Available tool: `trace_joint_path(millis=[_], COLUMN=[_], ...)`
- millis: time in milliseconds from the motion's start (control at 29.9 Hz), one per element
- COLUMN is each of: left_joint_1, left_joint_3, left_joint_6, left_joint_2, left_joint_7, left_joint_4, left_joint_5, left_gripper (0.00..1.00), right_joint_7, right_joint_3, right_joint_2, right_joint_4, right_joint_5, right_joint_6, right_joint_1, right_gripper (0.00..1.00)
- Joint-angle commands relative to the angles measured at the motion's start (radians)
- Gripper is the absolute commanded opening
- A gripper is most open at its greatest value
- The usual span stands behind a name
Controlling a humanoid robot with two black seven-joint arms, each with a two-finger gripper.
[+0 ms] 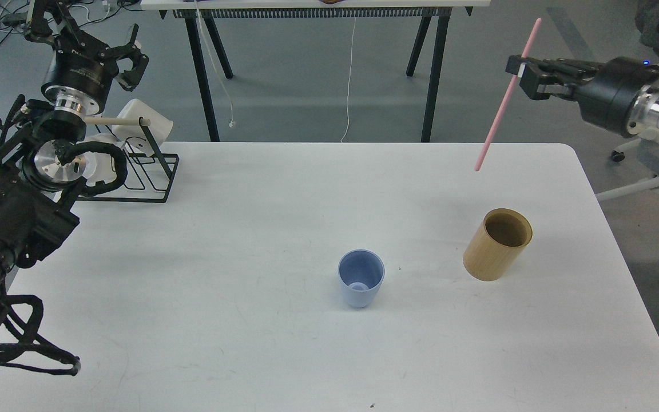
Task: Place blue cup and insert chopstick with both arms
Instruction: 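Move the pink stick over the blue cup and lower it inside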
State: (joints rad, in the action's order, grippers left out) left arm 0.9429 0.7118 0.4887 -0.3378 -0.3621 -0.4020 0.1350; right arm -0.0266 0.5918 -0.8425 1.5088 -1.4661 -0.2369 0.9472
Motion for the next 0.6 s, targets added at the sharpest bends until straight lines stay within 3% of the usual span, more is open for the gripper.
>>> trace_joint_path(millis=[0,67,167,568], left_joint_1=[0.001,0.001,0.001,0.002], left_joint_3=[0.0,0.0,0.0,0.001], left_joint_6=[0.0,0.0,0.0,0.0], left_joint_2=[-0.003,-0.007,-0.012,-0.026], left_joint_7=[0.0,0.0,0.0,0.0], left_joint_4=[0.0,0.0,0.0,0.0], left_joint_5=[0.0,0.0,0.001,0.003], left_gripper=[1.0,1.0,1.0,1.0], right_joint_7=[0.046,0.077,0.088,0.088], right_joint_3=[-0.023,-0.053,-0.114,-0.204], right_joint_2=[0.124,0.198,0.275,0.31], right_joint_4=[0.025,0.019,0.004,-0.01], right_joint_5=[0.001,-0.008,-0.029,-0.099], right_joint_6=[-0.004,-0.005,-0.005,-0.004], right_joint_1=[-0.002,-0.001,-0.002,-0.048], right_gripper=[0.01,0.01,0.01,0.01])
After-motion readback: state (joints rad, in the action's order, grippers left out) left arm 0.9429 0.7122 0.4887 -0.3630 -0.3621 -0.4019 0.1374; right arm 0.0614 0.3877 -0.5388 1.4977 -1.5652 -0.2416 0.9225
